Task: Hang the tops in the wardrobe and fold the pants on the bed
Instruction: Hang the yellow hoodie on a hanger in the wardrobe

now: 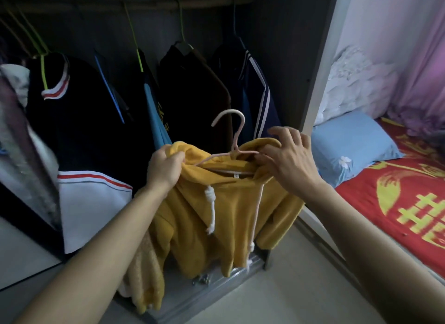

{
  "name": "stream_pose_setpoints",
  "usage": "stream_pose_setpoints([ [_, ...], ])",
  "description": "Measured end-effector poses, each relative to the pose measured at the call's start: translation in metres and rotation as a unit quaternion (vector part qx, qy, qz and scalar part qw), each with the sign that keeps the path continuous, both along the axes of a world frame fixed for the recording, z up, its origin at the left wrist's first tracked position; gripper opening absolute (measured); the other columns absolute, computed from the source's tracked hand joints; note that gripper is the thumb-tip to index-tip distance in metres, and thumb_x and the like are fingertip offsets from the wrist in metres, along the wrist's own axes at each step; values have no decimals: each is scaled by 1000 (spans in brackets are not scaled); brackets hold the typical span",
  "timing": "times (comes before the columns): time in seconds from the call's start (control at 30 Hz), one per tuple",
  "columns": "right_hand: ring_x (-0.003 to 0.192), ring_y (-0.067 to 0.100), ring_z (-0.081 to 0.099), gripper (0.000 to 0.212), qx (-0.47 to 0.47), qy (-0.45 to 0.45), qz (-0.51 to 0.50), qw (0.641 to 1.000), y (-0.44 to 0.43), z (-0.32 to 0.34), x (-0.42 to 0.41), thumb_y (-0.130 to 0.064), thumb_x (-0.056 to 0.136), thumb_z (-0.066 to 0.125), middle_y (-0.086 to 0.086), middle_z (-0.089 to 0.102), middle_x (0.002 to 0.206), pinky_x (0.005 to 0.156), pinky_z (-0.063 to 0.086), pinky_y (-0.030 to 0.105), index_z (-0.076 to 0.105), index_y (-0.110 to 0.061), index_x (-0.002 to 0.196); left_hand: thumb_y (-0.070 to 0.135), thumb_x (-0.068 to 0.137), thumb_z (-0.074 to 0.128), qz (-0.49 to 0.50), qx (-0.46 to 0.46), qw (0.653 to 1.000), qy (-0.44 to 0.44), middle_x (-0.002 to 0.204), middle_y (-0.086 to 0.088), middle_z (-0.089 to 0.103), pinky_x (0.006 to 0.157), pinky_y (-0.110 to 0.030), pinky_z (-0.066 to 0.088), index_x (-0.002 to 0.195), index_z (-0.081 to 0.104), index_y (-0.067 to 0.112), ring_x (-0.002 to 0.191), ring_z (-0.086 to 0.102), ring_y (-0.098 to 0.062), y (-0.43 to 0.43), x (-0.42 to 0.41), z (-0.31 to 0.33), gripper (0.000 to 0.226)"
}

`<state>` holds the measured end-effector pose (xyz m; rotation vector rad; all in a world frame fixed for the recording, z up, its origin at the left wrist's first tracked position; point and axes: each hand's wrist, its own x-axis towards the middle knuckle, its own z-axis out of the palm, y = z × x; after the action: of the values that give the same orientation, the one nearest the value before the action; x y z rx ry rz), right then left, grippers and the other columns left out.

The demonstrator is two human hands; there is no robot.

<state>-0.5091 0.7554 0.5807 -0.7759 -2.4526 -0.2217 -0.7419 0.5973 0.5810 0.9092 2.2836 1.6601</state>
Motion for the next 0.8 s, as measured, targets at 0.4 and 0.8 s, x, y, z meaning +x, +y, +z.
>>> stream_pose_setpoints([
  [0.4,82,8,55,29,-86,-52,58,993,2,41,-8,-43,103,44,-9,63,95,60,40,18,66,-26,110,30,90,64,-188,-99,976,41,109,7,55,76,-26,45,127,48,28,101,55,-12,25,-10,-8,40],
  [0.8,77,11,61,23,-260,38,-25,964,-19,94,-17,-41,92,65,-6,68,78,64,47,27,76,-22,87,63,96,37,-224,-131,946,196,133,1,55,105,-42,40,134,52,26,125,49,-20,59,-50,0,55],
])
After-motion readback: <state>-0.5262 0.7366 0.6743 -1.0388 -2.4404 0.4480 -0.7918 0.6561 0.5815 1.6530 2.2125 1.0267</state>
